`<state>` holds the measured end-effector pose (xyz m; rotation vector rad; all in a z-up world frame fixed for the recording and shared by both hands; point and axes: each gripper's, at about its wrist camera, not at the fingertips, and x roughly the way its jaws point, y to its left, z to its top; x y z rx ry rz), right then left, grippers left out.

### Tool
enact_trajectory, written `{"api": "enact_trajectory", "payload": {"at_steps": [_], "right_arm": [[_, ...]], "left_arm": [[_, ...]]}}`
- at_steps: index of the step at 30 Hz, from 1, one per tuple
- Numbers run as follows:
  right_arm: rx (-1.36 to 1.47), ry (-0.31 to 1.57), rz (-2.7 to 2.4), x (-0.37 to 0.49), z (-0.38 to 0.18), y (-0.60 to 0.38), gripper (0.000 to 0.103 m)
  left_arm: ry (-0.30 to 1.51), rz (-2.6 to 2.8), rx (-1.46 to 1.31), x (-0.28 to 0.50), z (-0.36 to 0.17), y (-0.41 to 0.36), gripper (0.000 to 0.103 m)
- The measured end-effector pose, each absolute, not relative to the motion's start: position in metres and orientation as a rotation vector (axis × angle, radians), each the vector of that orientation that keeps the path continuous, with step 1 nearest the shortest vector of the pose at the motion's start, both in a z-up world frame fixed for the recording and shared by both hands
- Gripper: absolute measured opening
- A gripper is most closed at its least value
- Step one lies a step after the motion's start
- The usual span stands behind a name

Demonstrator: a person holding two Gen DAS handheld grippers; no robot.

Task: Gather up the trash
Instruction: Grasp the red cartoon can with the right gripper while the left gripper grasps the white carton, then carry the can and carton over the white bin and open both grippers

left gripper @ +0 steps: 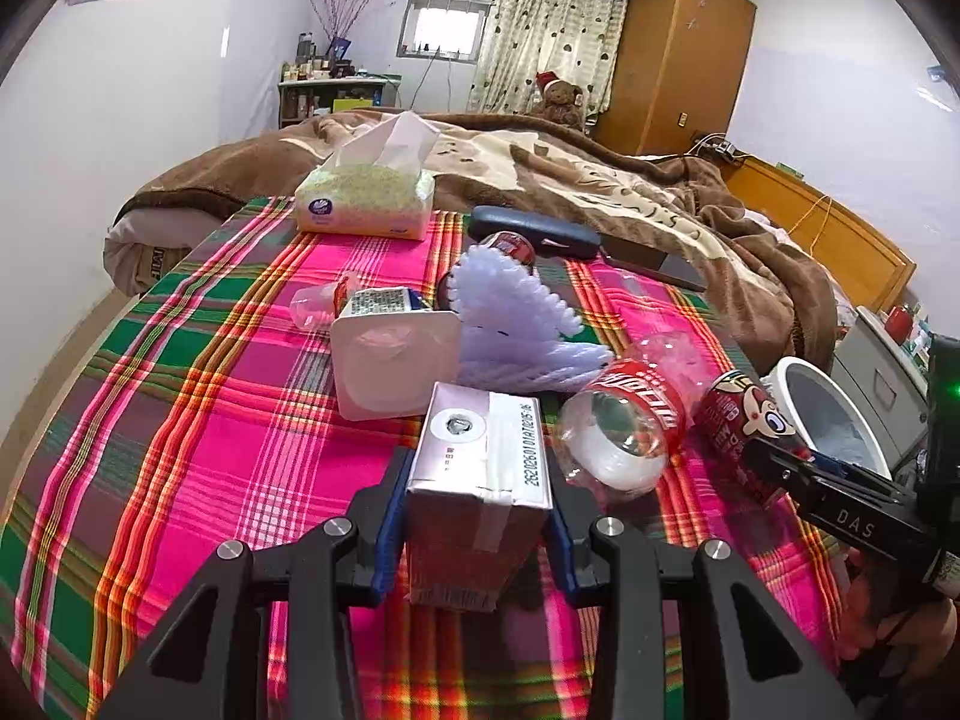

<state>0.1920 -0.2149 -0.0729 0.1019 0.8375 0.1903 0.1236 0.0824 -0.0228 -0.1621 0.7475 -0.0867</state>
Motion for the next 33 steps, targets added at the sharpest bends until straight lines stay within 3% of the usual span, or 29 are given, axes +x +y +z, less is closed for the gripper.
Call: {"api": "enact_trajectory", "payload": {"at_steps": [17, 20, 26, 28, 30, 33], "right_arm": [[0.120, 0.815, 0.196, 0.171, -0.069, -0.227, 0.056], [0.119, 0.811, 0.196, 0.169, -0.068, -0.226, 0.056], [0.116, 0.809, 0.197, 0.168, -0.067, -0.226, 0.056], [0.116, 0.808, 0.195, 0.167, -0.067, -0.226, 0.056], [0.118, 0.807, 0.197, 0.167, -0.067, -0.225, 0.056], [0.116, 0.803, 0.200, 0.164, -0.067, -0.225, 0.056]], "left_arm": [[0.751, -0.088, -0.197, 0.103, -0.030, 0.073, 0.040], [0.758, -0.083, -0.213, 0.108, -0.034, 0.075, 0.050], [0.741, -0.071, -0.162, 0.103, -0.032, 0.070, 0.050], [0.758, -0.075, -0.169, 0.102, -0.033, 0.072, 0.048], [0.760, -0.074, -0.182, 0.101, -0.034, 0.074, 0.039], [0.751, -0.073, -0.195, 0.098, -0.032, 0.077, 0.039]]}}
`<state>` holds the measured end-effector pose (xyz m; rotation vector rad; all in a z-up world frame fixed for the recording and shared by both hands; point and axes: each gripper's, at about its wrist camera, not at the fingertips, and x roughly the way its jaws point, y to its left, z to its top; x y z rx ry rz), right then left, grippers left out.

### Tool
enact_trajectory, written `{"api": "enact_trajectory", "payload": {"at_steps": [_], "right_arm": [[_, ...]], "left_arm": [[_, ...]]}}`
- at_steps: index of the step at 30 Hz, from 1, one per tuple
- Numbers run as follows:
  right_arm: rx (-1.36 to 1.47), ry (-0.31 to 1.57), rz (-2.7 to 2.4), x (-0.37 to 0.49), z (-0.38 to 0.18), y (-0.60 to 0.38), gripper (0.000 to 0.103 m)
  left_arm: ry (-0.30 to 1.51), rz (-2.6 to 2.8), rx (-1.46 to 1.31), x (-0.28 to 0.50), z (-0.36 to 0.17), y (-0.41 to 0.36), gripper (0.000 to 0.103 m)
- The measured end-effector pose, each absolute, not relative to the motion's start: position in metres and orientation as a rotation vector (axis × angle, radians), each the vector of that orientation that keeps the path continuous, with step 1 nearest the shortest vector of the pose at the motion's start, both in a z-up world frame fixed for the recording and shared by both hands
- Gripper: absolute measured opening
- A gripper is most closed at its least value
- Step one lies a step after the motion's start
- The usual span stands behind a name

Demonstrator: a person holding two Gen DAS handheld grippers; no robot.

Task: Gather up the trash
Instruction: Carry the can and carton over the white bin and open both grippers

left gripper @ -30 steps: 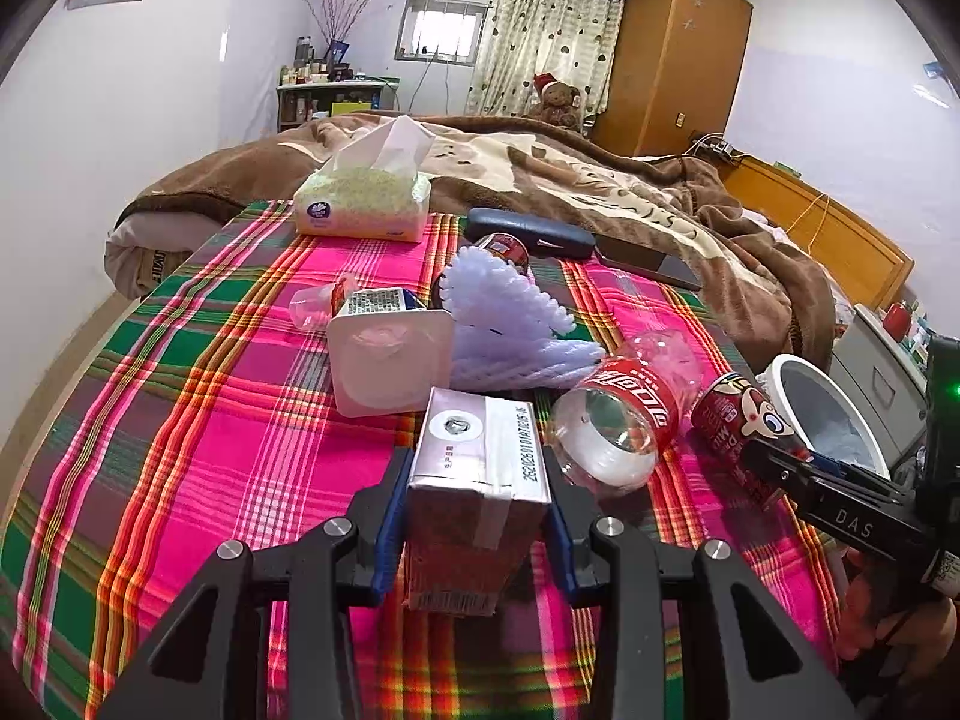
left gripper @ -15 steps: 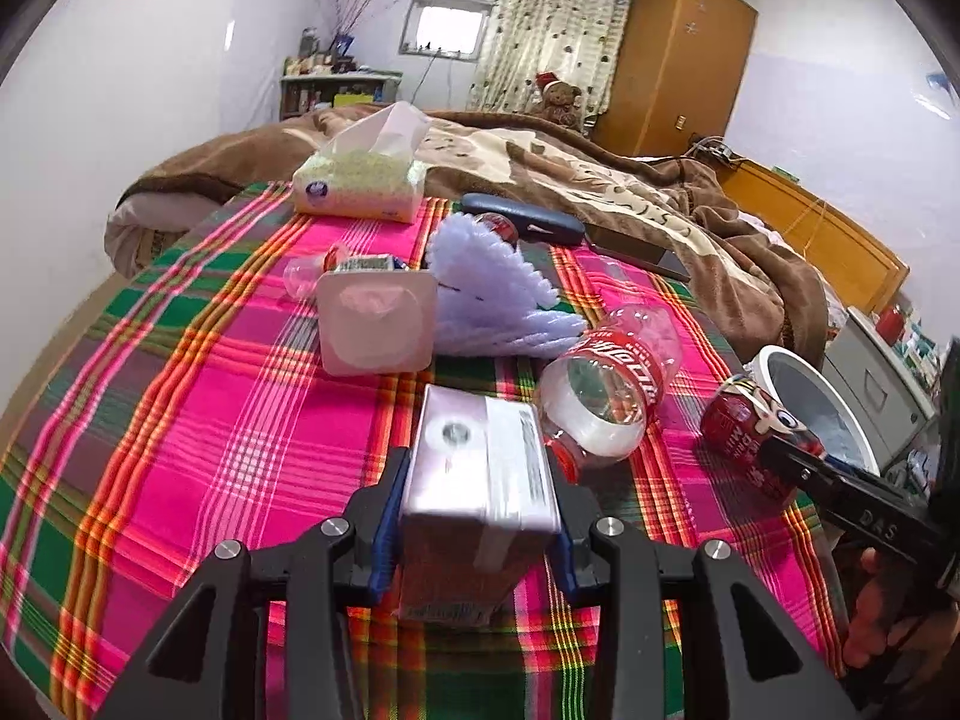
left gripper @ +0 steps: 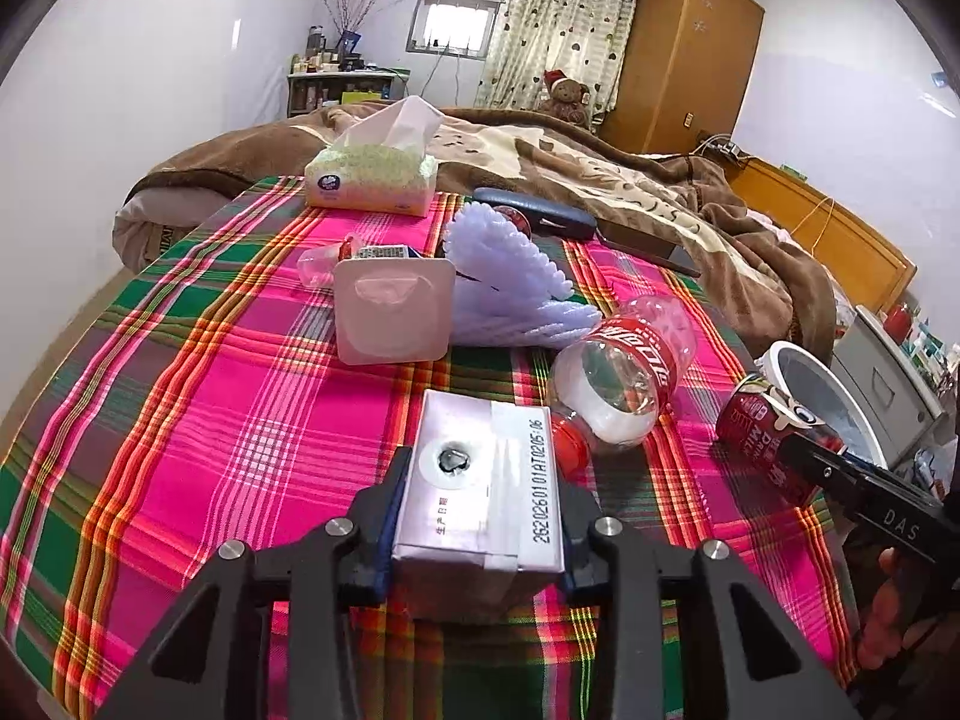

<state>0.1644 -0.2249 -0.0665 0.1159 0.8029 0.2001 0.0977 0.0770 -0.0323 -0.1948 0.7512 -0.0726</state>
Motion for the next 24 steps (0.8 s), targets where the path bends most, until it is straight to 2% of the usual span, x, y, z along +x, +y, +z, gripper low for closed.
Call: {"api": "enact_trajectory", "payload": {"at_steps": [24], "right_arm": [[0.180, 0.712, 0.255, 0.150, -0.052, -0.240, 0.055]], "left_arm": [[0.663, -0.137, -0.159, 0.078, 0.007, 0.049, 0.039]]}}
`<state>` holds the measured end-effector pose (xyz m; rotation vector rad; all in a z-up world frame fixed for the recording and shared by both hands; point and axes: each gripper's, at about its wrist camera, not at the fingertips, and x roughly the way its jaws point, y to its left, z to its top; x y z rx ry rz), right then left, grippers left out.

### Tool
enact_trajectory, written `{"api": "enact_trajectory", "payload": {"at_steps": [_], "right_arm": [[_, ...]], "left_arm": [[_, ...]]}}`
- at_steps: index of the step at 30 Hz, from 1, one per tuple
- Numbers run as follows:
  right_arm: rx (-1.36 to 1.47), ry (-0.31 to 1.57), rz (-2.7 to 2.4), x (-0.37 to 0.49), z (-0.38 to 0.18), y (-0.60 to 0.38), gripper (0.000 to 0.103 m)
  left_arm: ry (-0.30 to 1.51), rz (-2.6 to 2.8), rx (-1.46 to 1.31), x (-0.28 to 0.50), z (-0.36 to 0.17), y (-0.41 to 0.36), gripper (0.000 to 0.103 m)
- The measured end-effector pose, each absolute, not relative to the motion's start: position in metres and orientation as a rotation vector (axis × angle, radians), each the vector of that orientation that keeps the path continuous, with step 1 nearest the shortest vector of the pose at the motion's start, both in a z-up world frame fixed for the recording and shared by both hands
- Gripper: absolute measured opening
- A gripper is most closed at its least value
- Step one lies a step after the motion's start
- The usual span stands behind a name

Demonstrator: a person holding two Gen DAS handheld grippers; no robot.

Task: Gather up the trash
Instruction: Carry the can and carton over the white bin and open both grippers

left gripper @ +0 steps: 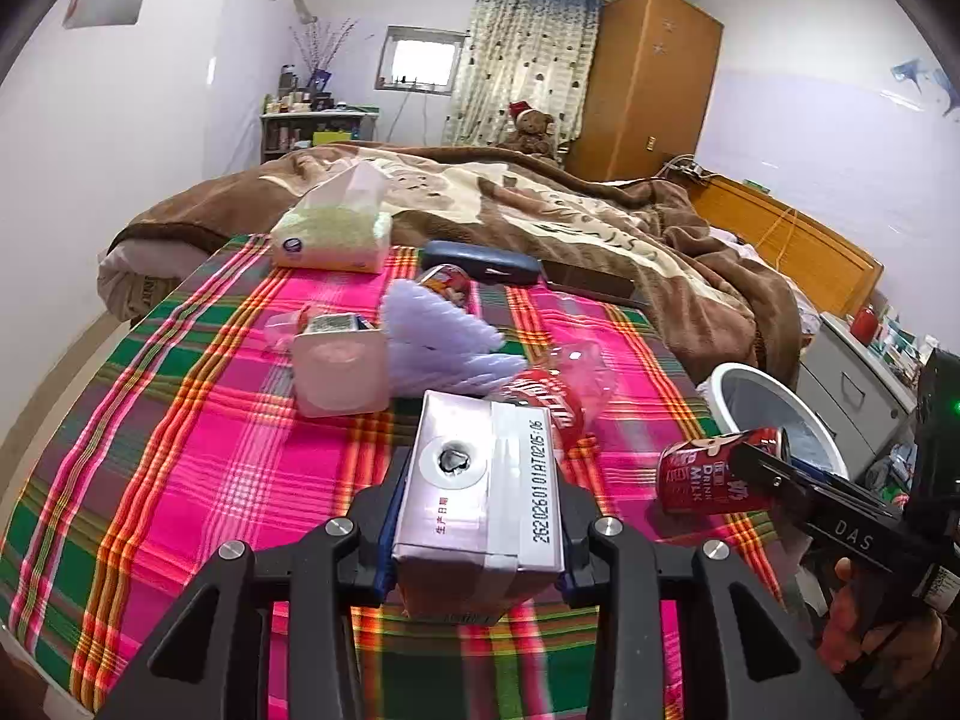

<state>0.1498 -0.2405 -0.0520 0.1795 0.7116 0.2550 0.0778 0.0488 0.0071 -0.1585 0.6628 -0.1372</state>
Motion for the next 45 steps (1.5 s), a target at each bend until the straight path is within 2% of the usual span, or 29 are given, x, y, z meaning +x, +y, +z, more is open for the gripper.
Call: {"api": "enact_trajectory", "payload": {"at_steps": [19, 31, 45], "right_arm": [[0.207, 0.631, 0.171, 0.137, -0.028, -0.296, 0.054], [0.226, 0.597, 0.040, 0.144, -0.018, -0.355, 0.055], [0.245, 0.673, -0.087, 0.168, -0.041, -0.403, 0.055]], "left_arm": [[0.659, -0.307, -0.074, 0.094, 0.025, -0.037, 0.039], [0.648, -0.472, -0.029, 0.120, 0.038, -0.119, 0.039], [0.711, -0.653, 0.023, 0.150, 0.022, -0.213, 0.039]]}}
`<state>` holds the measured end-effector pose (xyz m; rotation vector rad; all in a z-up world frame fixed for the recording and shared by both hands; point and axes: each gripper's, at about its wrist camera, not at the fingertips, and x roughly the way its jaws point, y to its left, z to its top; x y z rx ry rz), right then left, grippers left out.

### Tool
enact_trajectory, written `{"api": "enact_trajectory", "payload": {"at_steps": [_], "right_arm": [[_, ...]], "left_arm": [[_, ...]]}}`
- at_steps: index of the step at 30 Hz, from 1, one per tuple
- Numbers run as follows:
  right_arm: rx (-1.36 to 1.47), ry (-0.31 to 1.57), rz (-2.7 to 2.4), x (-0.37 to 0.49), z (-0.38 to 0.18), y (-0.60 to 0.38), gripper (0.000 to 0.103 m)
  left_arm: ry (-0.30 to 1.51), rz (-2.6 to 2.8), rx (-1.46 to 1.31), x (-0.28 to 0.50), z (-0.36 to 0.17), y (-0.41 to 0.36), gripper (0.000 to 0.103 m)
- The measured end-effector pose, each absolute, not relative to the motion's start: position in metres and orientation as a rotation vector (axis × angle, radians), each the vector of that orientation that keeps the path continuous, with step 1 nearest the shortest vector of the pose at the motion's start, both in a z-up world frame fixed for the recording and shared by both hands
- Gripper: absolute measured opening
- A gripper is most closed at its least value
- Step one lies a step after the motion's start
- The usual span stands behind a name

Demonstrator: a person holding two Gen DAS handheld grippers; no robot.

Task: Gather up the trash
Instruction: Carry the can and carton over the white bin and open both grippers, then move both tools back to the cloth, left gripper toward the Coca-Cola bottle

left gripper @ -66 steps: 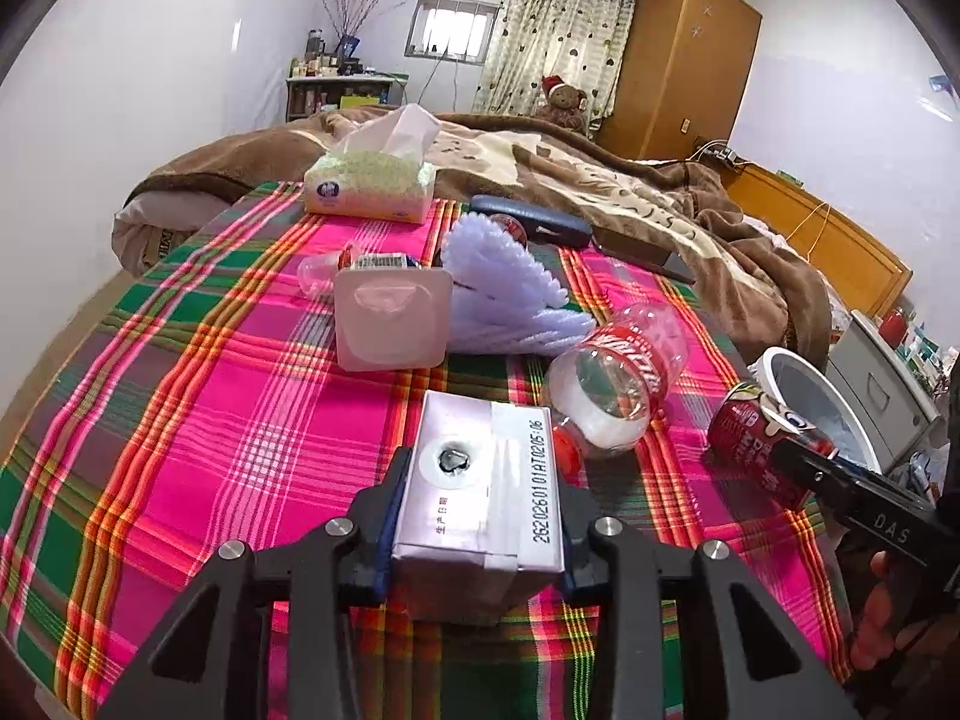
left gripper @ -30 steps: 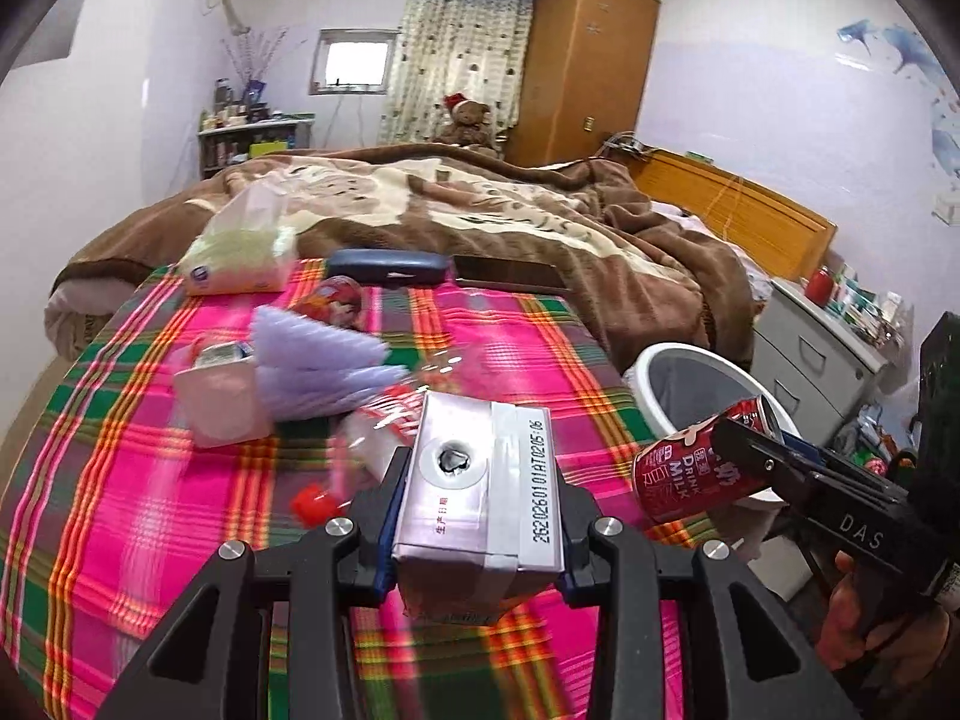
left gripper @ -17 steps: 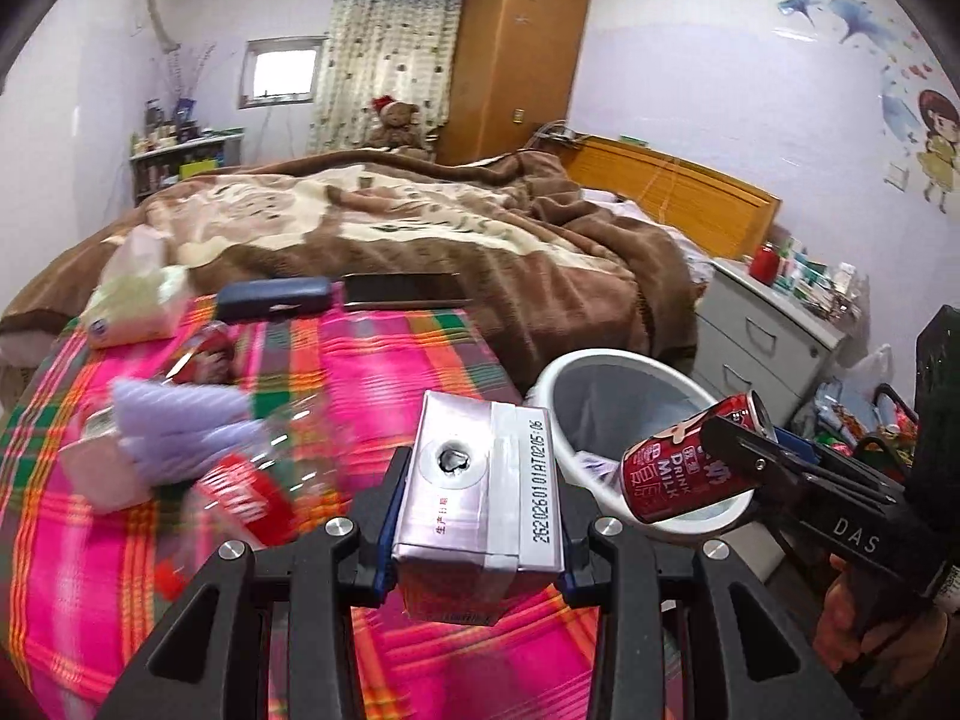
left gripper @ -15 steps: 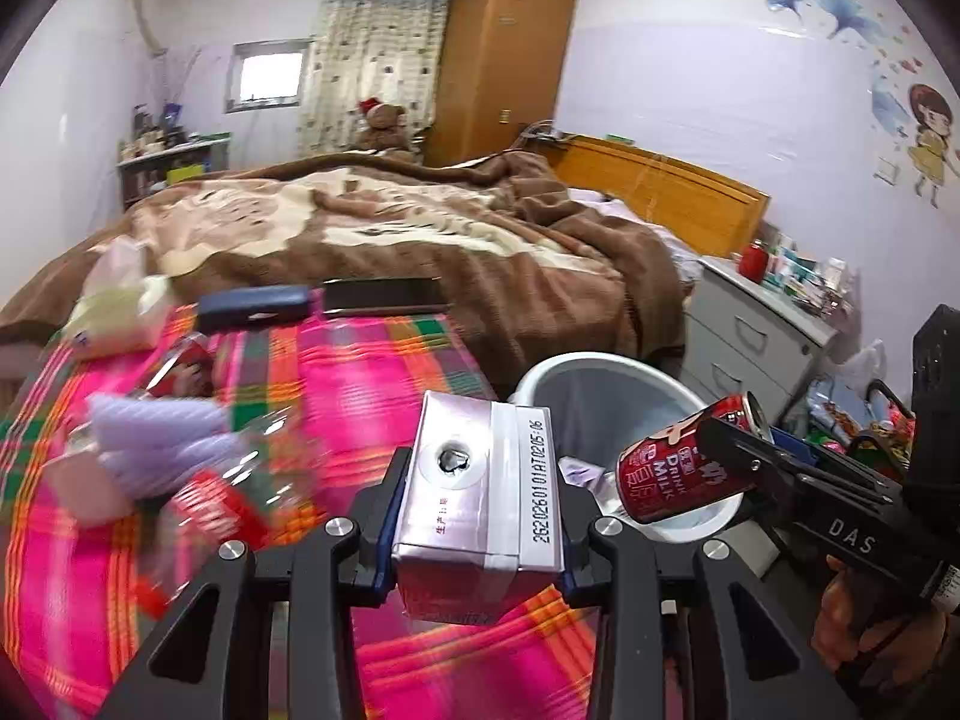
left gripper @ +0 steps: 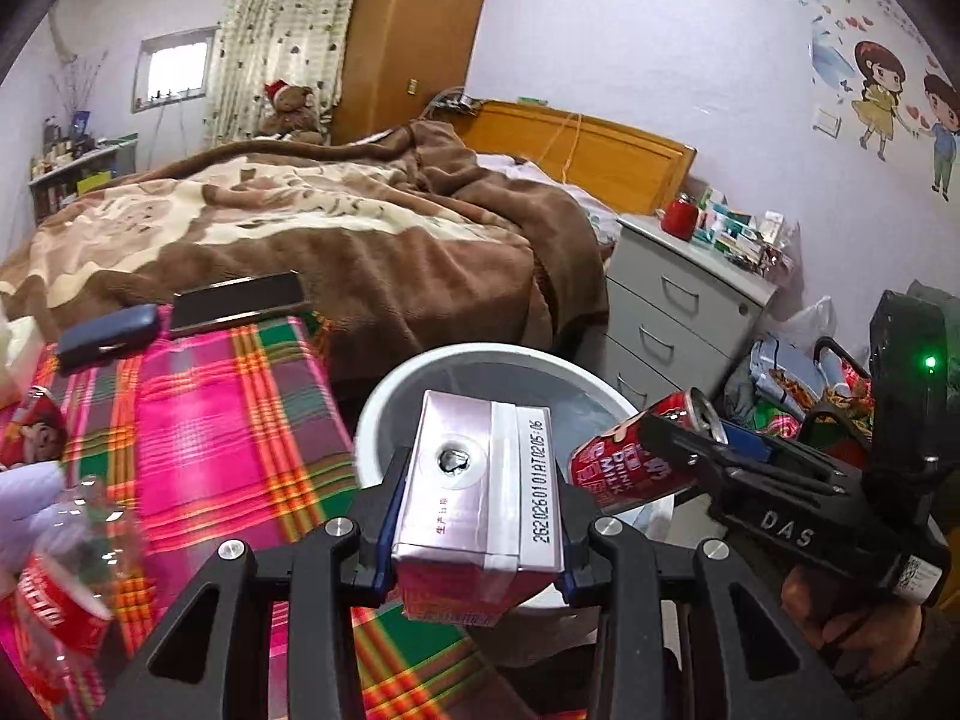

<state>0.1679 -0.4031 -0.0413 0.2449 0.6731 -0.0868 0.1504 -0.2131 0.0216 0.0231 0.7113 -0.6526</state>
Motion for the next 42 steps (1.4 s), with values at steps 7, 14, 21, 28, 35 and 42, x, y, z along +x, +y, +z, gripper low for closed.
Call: {"api": "enact_trajectory", "payload": {"at_steps": [7, 14, 21, 28, 35, 42], "right_arm": [[0.222, 0.713, -0.111, 0.175, -0.050, -0.416, 0.055], [0.209, 0.757, -0.133, 0.181, -0.056, -0.422, 0.055], [0.213, 0.733, -0.131, 0.176, -0.052, -0.421, 0.056], [0.210, 0.726, -0.127, 0.174, -0.050, -0.413, 0.056], [0.215, 0.707, -0.106, 0.170, -0.047, -0.399, 0.056], [0.208, 0.701, -0.049, 0.168, -0.046, -0.374, 0.056]], "left_arm": [[0.743, -0.661, 0.042, 0.165, 0.005, -0.231, 0.039], [0.764, -0.659, 0.022, 0.176, -0.001, -0.232, 0.046], [0.755, -0.650, 0.015, 0.174, 0.002, -0.229, 0.063], [0.740, -0.641, -0.006, 0.165, 0.007, -0.215, 0.063], [0.718, -0.599, -0.011, 0.152, 0.013, -0.189, 0.063], [0.707, -0.533, -0.038, 0.143, 0.013, -0.149, 0.064]]}}
